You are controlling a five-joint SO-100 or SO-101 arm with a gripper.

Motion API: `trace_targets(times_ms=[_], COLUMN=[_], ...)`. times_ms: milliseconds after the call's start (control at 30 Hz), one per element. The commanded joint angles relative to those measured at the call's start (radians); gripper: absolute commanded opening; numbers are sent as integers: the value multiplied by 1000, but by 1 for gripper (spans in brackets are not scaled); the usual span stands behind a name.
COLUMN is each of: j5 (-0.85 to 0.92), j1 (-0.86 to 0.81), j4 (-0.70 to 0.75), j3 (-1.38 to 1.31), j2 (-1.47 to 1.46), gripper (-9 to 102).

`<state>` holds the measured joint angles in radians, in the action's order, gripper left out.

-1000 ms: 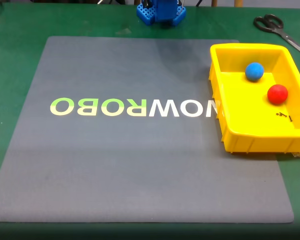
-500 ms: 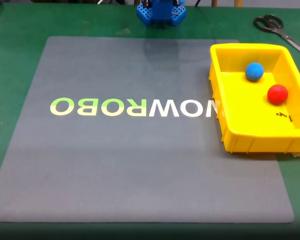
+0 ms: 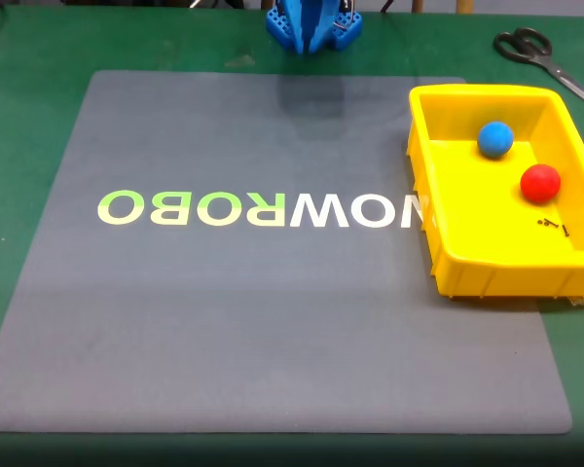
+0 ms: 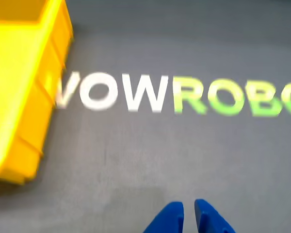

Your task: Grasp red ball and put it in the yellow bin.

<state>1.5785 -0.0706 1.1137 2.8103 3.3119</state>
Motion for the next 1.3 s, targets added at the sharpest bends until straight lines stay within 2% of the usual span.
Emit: trace_targets(times_ms=[0,400,700,1267], j5=[-9,-9,-58,-61], j1=[-20,-17,20,11], j4=[-3,-5,199,221], j3=[34,291,291,291], j2=[12,12,14,12], gripper=[0,0,0,0])
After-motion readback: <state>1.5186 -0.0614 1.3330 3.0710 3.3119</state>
